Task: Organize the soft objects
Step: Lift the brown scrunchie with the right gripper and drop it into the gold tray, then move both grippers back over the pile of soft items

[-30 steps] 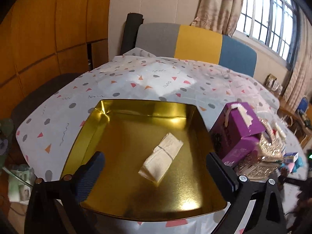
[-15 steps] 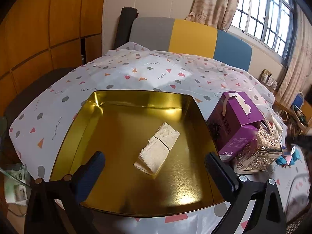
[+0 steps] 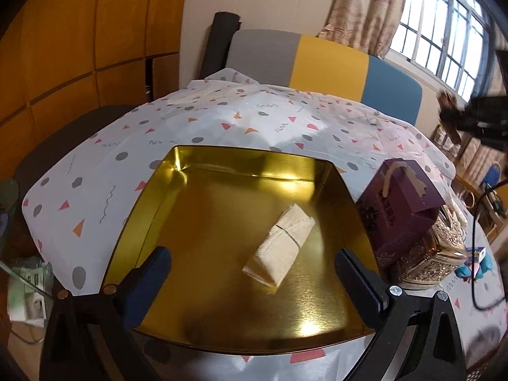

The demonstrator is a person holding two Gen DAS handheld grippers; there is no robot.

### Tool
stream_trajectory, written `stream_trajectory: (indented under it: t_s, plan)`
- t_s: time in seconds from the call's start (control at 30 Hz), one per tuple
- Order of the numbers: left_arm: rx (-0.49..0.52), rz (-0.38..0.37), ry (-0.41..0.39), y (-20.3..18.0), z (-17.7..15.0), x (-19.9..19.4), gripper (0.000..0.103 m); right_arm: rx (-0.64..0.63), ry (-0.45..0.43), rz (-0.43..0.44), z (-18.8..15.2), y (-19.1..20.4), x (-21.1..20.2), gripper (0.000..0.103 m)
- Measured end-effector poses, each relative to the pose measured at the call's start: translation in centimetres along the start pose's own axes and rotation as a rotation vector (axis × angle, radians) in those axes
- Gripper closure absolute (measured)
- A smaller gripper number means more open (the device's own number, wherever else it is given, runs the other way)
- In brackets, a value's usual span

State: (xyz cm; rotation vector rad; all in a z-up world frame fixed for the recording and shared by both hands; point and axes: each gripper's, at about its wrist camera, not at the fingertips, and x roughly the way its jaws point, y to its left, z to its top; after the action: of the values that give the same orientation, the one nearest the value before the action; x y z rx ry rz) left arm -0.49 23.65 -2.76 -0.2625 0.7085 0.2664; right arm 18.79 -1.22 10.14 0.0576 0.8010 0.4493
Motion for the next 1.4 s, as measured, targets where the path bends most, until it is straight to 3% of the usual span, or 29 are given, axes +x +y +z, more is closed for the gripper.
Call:
stream_trajectory:
  t_s: [0.13,0.27,0.43,0.5,0.6,0.8,1.13,1.4]
  plan:
    - [-0.047,-0.010,0.003,1.4,-0.1,0.0,0.000,-0.114,0.021,0.131,-0.7,6.7,1.1,0.084]
    - [-0.077,-0.013,-0.008,2.5,-0.2,-0.2,0.000,-0.180,0.122,0.195,-3.6,10.7,3.8,0.083]
    - [-0.093,-0.029,0.000,3.4,-0.2,0.0,0.000,-0.228,0.230,0.167,-6.4,12.8,7.8,0.080]
    - [-0.085,-0.025,0.003,3.4,-0.1,0.0,0.000,-0.238,0.242,0.134,-6.6,13.3,9.7,0.066]
    - [-0.055,-0.018,0.001,3.3,-0.2,-0.3,0.000,-0.224,0.256,0.116,-6.4,13.1,11.3,0.058]
    - [-0.055,0.001,0.000,3.4,-0.3,-0.2,0.000,-0.235,0.207,0.108,-6.7,12.8,9.5,0.046]
    - [0.014,0.011,-0.017,1.6,-0.2,-1.1,0.000,-0.298,0.051,0.090,-8.5,12.1,3.2,0.046]
    - [0.060,-0.014,-0.012,-0.2,-0.2,-1.8,0.000,-0.268,-0.046,0.022,-9.9,8.2,-1.2,0.045]
